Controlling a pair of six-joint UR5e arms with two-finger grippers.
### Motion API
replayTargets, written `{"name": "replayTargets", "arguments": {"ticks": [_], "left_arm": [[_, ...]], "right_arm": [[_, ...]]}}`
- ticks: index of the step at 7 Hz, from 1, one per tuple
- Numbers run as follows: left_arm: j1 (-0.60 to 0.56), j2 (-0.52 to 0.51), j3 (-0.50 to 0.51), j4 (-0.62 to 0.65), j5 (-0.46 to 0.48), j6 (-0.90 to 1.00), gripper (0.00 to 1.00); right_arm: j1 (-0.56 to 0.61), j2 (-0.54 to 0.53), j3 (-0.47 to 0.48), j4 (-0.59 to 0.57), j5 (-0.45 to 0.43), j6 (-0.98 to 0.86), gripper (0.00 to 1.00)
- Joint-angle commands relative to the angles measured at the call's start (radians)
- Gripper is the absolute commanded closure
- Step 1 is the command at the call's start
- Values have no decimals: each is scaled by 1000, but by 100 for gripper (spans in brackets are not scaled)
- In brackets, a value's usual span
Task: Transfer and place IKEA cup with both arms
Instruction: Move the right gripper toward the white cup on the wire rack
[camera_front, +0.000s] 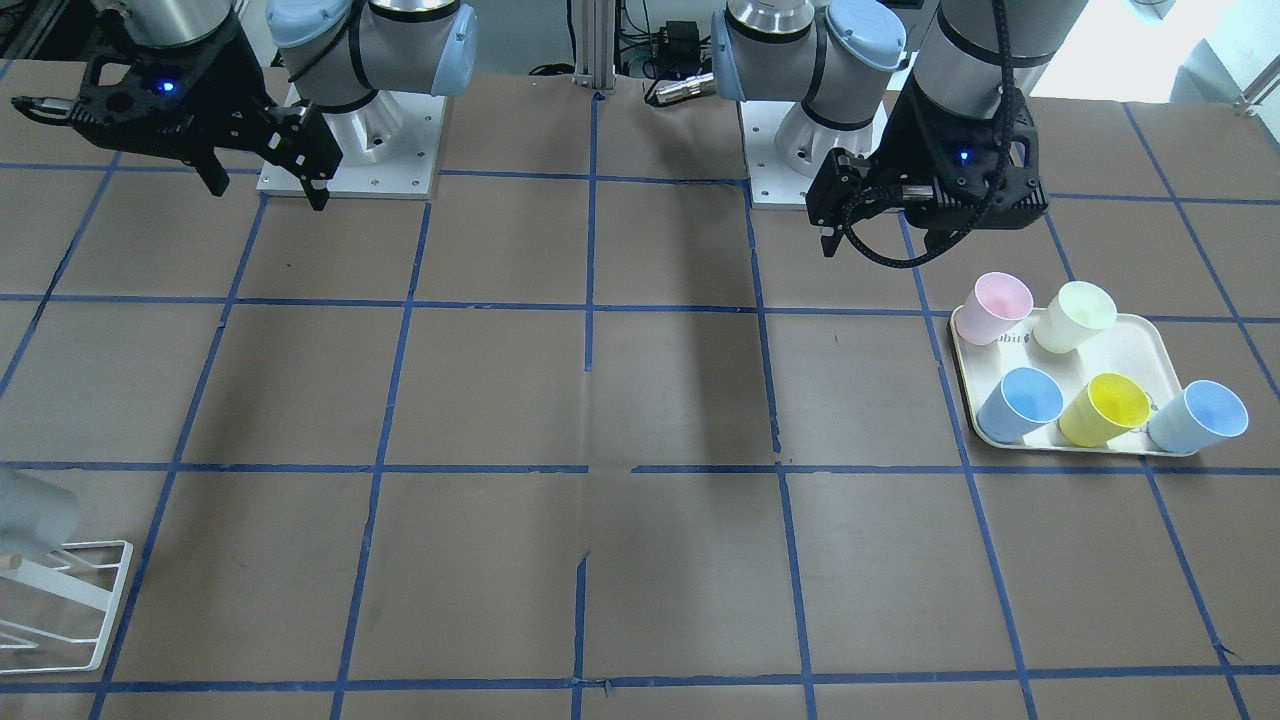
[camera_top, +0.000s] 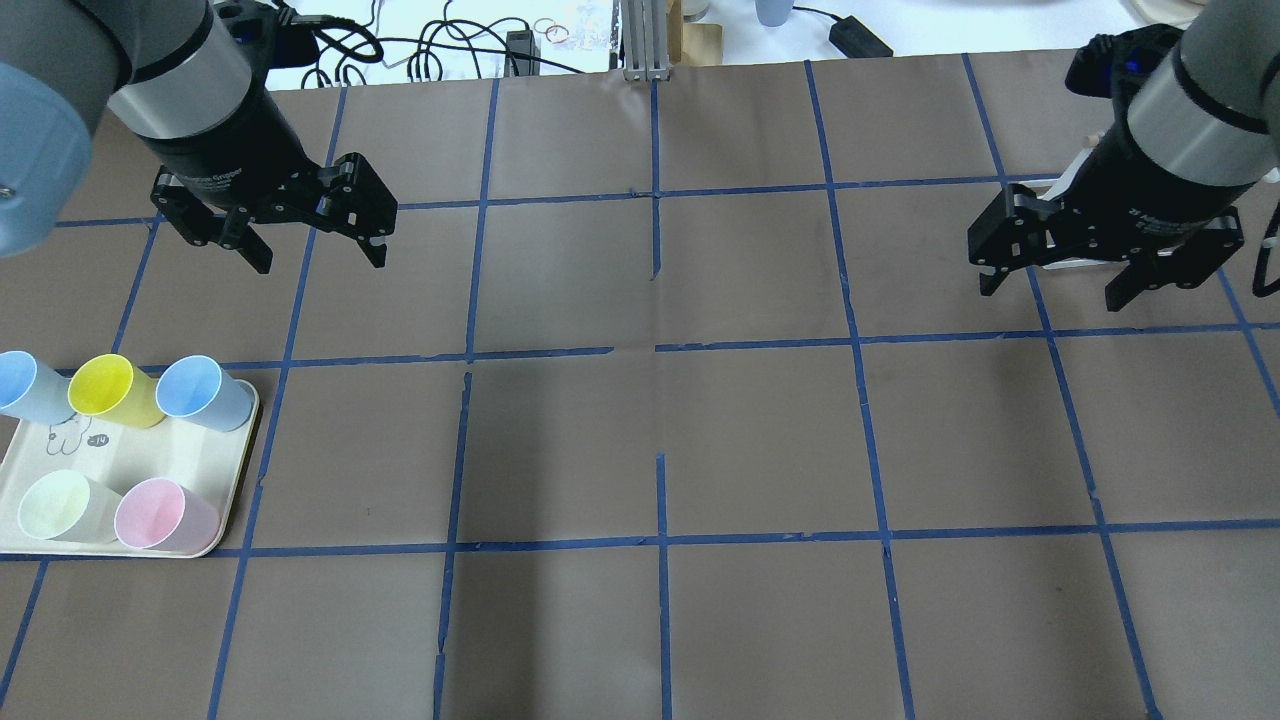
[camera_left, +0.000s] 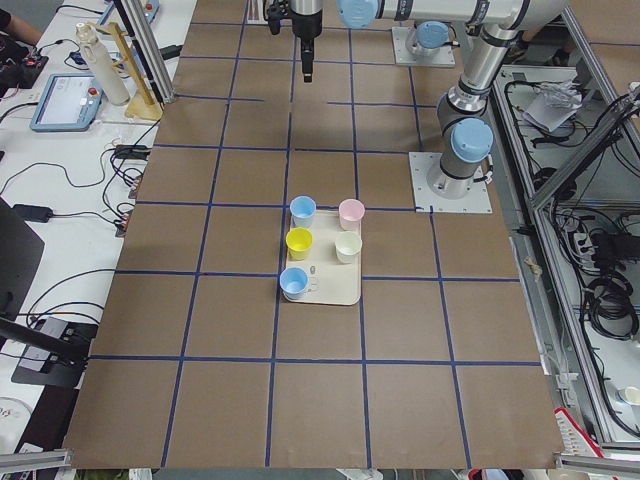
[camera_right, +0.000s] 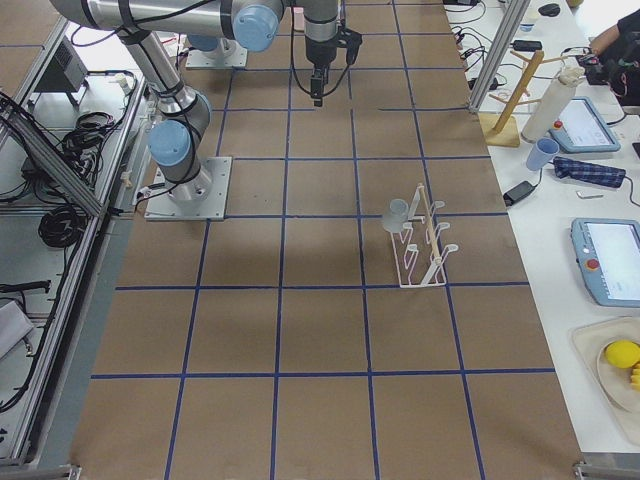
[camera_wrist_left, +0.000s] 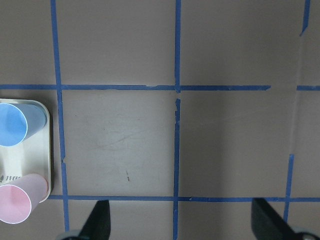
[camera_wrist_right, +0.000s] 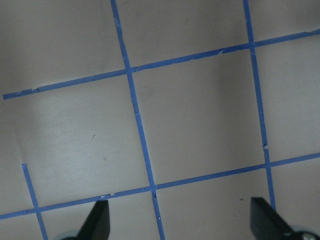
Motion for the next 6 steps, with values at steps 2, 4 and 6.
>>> {"name": "replayTargets", "arguments": {"ticks": [2, 4, 6], "left_arm": [[0, 1, -4, -7, -2, 6, 0], [3, -4, -3, -2, -8, 6, 0], [4, -2, -3, 0, -7, 6, 0]], "right_arm": [[-129, 64, -3, -111, -2, -257, 0], [-205, 129, -9, -209, 1, -426, 0], [-257, 221, -11, -317, 10, -553, 0]]}}
